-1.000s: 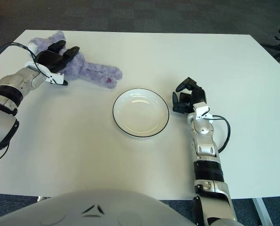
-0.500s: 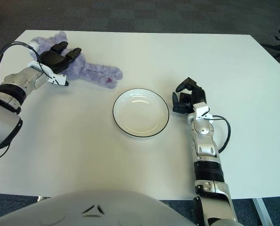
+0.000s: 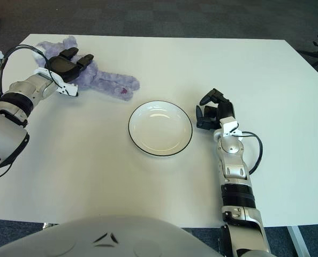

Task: Put the doll into the plate.

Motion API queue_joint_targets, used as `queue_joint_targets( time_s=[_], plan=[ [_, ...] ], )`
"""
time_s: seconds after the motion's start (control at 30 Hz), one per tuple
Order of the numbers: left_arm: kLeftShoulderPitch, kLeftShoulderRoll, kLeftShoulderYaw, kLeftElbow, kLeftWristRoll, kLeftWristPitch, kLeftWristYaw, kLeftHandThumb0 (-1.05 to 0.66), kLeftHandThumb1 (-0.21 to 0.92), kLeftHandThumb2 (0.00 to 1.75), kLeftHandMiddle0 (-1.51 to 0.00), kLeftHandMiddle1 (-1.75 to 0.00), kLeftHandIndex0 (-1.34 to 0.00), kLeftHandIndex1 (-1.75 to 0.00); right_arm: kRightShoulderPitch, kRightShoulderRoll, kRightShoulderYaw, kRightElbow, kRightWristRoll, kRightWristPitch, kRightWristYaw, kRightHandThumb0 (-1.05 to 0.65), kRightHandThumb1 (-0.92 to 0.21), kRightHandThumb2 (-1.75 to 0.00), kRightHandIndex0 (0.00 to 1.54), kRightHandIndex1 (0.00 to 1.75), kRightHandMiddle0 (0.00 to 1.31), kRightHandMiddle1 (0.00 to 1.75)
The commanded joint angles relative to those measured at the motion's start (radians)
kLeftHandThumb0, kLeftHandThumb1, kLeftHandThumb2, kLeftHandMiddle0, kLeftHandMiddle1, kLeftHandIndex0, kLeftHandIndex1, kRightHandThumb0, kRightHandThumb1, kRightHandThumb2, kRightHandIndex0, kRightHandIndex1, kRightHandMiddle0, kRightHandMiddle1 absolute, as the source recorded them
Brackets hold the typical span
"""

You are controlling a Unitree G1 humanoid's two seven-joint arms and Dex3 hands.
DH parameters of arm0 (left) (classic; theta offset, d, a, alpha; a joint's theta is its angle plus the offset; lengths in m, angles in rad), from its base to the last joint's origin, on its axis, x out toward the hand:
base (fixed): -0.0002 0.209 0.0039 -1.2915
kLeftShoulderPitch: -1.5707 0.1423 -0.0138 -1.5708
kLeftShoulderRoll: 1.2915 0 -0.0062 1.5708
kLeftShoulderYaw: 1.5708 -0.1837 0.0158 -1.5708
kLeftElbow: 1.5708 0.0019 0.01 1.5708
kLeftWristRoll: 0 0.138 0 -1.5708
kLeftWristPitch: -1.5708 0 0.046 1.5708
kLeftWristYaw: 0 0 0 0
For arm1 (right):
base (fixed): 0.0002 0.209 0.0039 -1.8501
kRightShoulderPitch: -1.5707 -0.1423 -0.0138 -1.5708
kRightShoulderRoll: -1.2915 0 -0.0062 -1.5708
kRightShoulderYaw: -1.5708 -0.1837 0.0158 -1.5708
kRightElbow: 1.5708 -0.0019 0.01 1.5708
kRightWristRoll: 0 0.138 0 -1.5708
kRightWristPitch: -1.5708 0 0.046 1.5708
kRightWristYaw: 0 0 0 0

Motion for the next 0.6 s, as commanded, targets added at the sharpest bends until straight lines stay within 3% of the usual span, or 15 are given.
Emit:
queue_joint_targets(
  time_s=[0.0, 0.07, 0.17, 0.57],
  plan=[
    [0.001, -0.025, -0.012, 0.015, 0.006, 0.025, -0.015, -0.68, 0.44, 0.76, -0.17, -0.28, 0.0, -0.05, 0.039, 0.005, 0.013, 0.025, -0.015, 0.046, 0.013, -0.5, -0.28, -1.36, 1.24, 1.75, 0.64, 1.75],
    [0.004, -0.034, -0.011, 0.019, 0.003, 0.039, -0.01, -0.64, 0.39, 0.81, -0.1, -0.51, 0.0, -0.12, 0.039, 0.005, 0.013, 0.025, -0.014, 0.045, 0.015, -0.5, -0.28, -1.36, 1.24, 1.75, 0.65, 1.75],
    [0.011, -0.054, -0.008, 0.029, -0.002, 0.065, -0.003, -0.59, 0.33, 0.87, -0.05, -0.67, 0.0, -0.22, 0.039, 0.004, 0.013, 0.026, -0.006, 0.044, 0.023, -0.5, -0.28, -1.36, 1.24, 1.75, 0.65, 1.75],
    [0.021, -0.09, 0.01, 0.042, -0.026, 0.107, 0.024, -0.4, 0.13, 1.05, 0.0, -0.99, 0.0, -0.55, 0.045, 0.009, 0.004, 0.023, 0.017, 0.04, 0.045, -0.5, -0.27, -1.37, 1.25, 1.75, 0.65, 1.75]
  ],
)
